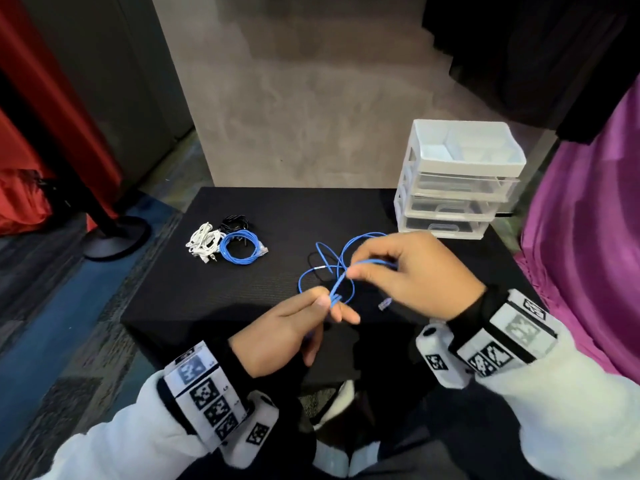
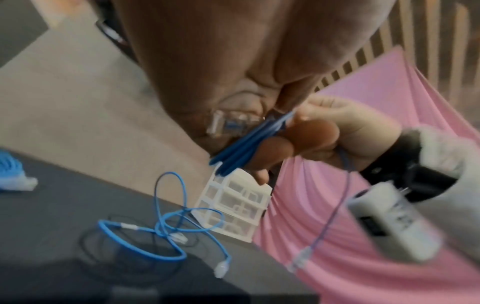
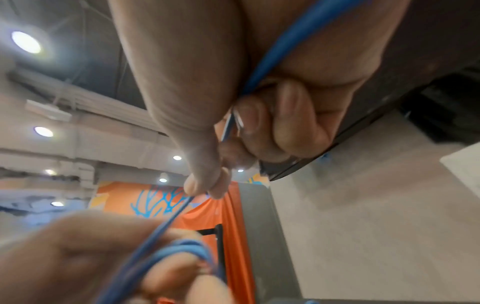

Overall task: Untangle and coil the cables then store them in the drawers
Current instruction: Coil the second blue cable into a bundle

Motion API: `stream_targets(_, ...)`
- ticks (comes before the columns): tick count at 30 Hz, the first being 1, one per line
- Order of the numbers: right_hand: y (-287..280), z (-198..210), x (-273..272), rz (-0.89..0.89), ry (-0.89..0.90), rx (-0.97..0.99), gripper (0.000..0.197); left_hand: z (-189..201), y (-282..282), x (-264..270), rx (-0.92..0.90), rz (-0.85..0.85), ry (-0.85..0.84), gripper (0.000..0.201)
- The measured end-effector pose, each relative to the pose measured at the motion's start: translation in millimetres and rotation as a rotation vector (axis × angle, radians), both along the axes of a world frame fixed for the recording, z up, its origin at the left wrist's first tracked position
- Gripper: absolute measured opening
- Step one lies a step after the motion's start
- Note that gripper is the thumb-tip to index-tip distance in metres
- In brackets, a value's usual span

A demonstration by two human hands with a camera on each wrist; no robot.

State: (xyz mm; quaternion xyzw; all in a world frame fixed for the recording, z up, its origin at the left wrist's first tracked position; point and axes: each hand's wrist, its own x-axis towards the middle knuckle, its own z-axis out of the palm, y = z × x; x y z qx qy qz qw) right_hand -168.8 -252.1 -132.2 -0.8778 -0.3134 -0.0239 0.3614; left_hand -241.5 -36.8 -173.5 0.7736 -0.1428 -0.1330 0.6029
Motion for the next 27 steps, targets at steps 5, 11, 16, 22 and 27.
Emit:
stream_targets(5,-7,-37,19,-0.085,0.118,0.173,0.016,16,-1,2,-0.375,0.076,0.027,0.038)
stream_targets(11,-14,-97,14,-0.114,0.321,0.231,0.018,26,18,4,-0.673,0.142,0.152,0.019)
stream_targets(16,-19,-136,-4,-0.163,0.380,0.082,0.019,27,35,10,-0.933,0.157,0.318,0.027)
stream_targets(22,3,-105,-6,-0.355,0.591,0.555,0.013,13,14,9,-1.066,0.006,0.475,0.030)
stream_targets(27,28,-53,-13,-0.173,0.904,0.929,0.021,2,-11,7,-0.962,0.079,0.468,0.022)
